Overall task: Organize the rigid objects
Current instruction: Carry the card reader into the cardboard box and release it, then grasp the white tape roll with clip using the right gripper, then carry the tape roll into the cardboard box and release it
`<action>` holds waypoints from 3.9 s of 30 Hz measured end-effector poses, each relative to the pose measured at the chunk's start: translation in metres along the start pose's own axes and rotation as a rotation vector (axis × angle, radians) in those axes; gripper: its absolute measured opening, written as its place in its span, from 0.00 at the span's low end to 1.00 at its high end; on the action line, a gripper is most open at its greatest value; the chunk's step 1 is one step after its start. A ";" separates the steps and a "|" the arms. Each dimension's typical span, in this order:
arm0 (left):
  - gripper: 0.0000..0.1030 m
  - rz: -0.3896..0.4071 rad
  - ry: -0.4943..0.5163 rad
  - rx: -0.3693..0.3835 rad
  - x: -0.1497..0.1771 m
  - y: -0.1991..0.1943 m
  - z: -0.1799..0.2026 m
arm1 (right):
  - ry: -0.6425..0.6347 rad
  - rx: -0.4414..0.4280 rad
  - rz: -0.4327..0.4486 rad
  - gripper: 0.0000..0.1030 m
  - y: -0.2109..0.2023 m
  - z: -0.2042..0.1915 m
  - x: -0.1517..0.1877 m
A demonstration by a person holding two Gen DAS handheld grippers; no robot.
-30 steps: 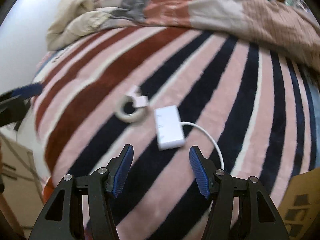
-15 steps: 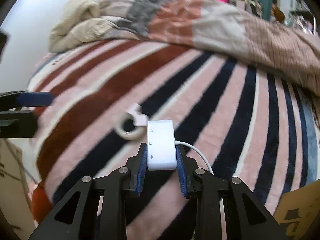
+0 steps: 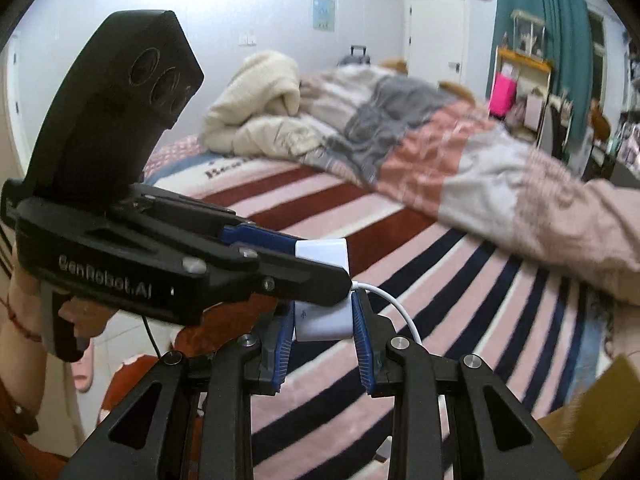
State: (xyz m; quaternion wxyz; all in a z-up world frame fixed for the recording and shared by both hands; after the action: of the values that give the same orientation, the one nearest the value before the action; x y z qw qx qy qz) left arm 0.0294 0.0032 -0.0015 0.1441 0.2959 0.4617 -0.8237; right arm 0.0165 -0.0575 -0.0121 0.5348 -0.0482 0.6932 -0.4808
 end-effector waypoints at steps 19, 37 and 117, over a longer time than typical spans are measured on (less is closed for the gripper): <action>0.26 -0.167 0.199 0.069 -0.051 0.117 0.149 | 0.148 0.225 -0.028 0.22 -0.102 0.116 0.076; 0.61 -0.278 0.238 0.039 -0.040 0.178 0.172 | 0.327 0.169 -0.171 0.50 -0.093 0.164 0.140; 0.31 -0.067 0.036 -0.121 0.009 0.028 0.008 | 0.005 0.031 0.008 0.38 0.019 -0.009 0.010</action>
State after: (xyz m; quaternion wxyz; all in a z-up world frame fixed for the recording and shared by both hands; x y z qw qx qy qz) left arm 0.0340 -0.0184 -0.0231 0.1259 0.2859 0.5228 -0.7932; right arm 0.0139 -0.0480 -0.0335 0.5355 -0.0358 0.6872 -0.4896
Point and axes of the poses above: each gripper's, at about its wrist camera, not at the fingertips, and y roughly the way its jaws point, z to its right, x to its underside, the point moved 4 cm from there along y, roughly the way its jaws point, and after that the axes turned 9 degrees about -z, right-handed, at the moved point
